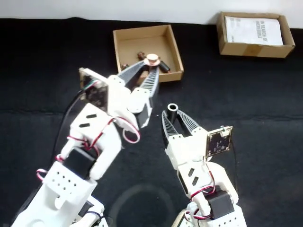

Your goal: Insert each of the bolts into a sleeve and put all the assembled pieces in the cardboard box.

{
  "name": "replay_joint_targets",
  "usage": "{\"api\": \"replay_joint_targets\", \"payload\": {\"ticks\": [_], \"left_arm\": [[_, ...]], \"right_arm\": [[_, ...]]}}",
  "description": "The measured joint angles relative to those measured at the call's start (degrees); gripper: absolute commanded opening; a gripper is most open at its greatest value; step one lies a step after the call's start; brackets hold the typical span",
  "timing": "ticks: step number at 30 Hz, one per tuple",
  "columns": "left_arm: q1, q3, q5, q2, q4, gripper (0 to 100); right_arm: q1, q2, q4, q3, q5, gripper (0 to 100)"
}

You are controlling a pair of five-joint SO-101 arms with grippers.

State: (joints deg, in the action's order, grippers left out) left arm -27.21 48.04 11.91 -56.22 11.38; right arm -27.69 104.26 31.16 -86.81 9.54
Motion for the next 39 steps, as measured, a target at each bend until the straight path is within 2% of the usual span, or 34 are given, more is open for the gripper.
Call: {"api": "replay_joint_targets", "payload": {"ticks": [14, 17, 23, 39], "left_arm": [[-5.1, -6.3, 0.0, 11.8, -0.1, 1], [-5.7, -6.5, 2.6, 13.2, -0.1, 1], [-6.2, -6.7, 6.9, 13.5, -0.1, 1], [-6.5, -6.7, 7.3, 13.7, 0.8, 1]], "right_arm": [[0.0, 0.0, 0.0, -0.1, 0.0, 0.7], [0.0, 0.0, 0.0, -0.8, 0.0, 0.7], [0.0, -0.1, 0.0, -1.9, 0.0, 0.7], [0.0, -0.1, 0.0, -1.9, 0.0, 0.7]]}}
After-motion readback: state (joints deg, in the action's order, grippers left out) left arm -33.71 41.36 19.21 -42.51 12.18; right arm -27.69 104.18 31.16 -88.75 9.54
